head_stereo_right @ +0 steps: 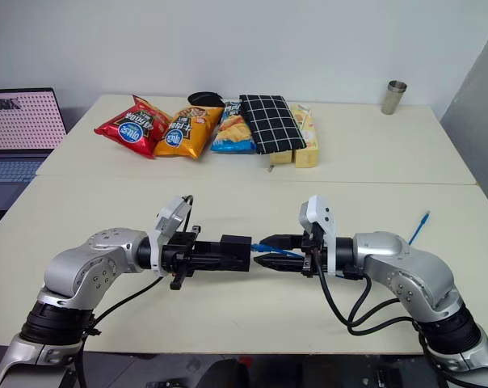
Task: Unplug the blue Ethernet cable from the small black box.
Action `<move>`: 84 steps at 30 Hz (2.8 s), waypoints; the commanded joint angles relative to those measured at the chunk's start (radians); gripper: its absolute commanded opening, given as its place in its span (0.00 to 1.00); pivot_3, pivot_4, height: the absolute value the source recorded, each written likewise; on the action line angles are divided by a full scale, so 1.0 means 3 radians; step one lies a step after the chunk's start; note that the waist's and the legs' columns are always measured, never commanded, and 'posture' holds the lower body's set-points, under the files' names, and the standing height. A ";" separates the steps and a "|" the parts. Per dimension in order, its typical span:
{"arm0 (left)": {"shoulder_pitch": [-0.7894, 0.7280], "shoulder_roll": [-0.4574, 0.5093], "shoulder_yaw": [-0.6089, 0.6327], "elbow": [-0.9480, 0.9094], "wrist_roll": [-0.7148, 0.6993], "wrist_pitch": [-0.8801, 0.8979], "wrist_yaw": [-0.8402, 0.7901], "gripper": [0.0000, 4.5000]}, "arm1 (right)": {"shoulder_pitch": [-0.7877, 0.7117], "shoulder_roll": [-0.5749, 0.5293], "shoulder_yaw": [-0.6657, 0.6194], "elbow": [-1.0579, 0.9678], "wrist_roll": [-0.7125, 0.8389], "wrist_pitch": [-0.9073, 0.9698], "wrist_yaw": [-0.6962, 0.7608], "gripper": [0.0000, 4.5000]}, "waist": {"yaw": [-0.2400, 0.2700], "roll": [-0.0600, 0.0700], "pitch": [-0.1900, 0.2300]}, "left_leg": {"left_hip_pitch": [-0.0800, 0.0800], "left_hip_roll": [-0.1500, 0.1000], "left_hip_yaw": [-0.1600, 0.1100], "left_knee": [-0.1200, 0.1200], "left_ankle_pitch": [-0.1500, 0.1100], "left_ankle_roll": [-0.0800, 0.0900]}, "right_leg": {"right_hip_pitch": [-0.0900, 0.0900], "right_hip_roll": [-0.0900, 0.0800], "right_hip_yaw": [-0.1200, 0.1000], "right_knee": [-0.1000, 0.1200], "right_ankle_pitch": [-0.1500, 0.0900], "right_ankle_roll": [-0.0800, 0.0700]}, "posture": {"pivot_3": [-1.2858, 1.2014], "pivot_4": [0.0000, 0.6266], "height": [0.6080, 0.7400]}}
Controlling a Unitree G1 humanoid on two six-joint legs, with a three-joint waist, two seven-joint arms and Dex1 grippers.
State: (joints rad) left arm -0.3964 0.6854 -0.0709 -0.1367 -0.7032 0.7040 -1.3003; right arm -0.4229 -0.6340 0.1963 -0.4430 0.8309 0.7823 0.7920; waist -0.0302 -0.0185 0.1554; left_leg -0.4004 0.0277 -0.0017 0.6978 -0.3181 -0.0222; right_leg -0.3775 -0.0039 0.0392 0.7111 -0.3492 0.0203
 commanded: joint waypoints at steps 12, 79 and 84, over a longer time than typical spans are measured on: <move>0.0065 0.0073 0.0074 -0.0070 0.0014 -0.0198 -0.0071 0.17 | -0.0209 0.0150 -0.0087 0.0106 0.0048 0.0252 0.0153 0.38 | -0.0001 0.0000 0.0000 | 0.0000 0.0000 0.0000 0.0000 0.0000 0.0000 | 0.0000 0.0000 0.0000 0.0000 0.0000 0.0000 | 0.52 0.24 1.00; 0.0181 0.0010 0.0061 -0.0120 0.0069 -0.0262 -0.0130 0.17 | -0.0252 0.0176 -0.0206 0.0326 -0.0037 0.0597 0.0399 0.02 | -0.0001 0.0000 0.0000 | -0.0001 0.0000 -0.0001 -0.0002 -0.0001 0.0001 | -0.0001 0.0000 -0.0001 -0.0001 0.0000 0.0000 | 0.52 0.24 1.00; 0.0225 0.0079 0.0221 -0.0041 0.0071 -0.0272 -0.0053 0.17 | -0.0128 -0.0025 -0.0288 0.0483 -0.0247 0.0456 0.0418 0.02 | 0.0001 0.0000 0.0001 | -0.0001 0.0000 0.0000 -0.0002 -0.0001 0.0001 | 0.0000 0.0000 0.0000 -0.0003 0.0000 0.0000 | 0.52 0.24 1.00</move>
State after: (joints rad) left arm -0.3282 0.6957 -0.0507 -0.1414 -0.6682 0.6398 -1.3201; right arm -0.4732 -0.6228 0.1356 -0.2984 0.7853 0.9524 0.9141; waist -0.0300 -0.0184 0.1556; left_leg -0.4008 0.0277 -0.0016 0.6973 -0.3185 -0.0217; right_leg -0.3778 -0.0040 0.0394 0.7101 -0.3492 0.0203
